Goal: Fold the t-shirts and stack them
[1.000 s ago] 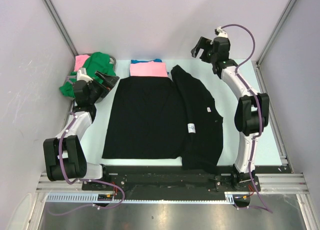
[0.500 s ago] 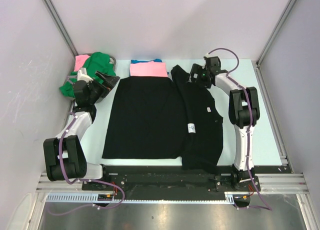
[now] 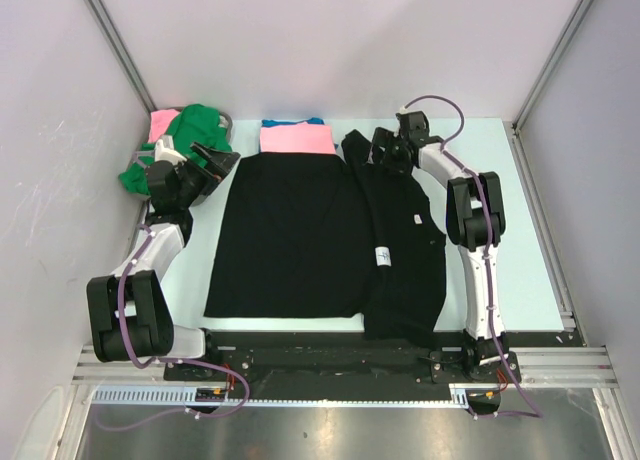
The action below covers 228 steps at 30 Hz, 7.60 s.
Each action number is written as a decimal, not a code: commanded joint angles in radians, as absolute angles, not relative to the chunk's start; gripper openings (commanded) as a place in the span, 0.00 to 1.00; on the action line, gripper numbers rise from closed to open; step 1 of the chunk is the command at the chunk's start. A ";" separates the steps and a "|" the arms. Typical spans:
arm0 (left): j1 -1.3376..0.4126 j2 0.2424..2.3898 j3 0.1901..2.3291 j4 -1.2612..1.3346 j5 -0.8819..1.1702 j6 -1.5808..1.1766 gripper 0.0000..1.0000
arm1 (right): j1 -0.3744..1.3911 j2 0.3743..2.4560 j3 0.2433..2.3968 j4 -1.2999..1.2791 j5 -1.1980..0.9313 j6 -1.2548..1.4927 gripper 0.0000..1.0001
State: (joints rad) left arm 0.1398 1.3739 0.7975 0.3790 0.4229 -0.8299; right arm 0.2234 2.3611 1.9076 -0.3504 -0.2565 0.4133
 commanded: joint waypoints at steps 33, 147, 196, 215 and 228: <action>0.143 1.384 0.795 0.393 0.420 -0.821 0.98 | 0.156 2.396 2.216 -0.603 0.084 0.373 1.00; -0.440 0.635 0.548 -1.196 -0.377 -1.422 0.81 | 0.801 0.911 0.626 -0.425 0.134 0.583 1.00; -0.192 0.881 0.324 -0.640 -0.325 -1.172 0.00 | 0.730 0.850 0.551 -0.560 0.115 0.713 1.00; -0.003 0.842 0.374 -0.443 -0.029 -0.960 0.00 | 0.827 0.828 0.551 -0.903 0.267 1.126 0.95; 0.092 0.887 0.345 -0.333 0.100 -0.868 0.00 | 1.005 0.840 0.551 -1.109 0.341 1.456 0.95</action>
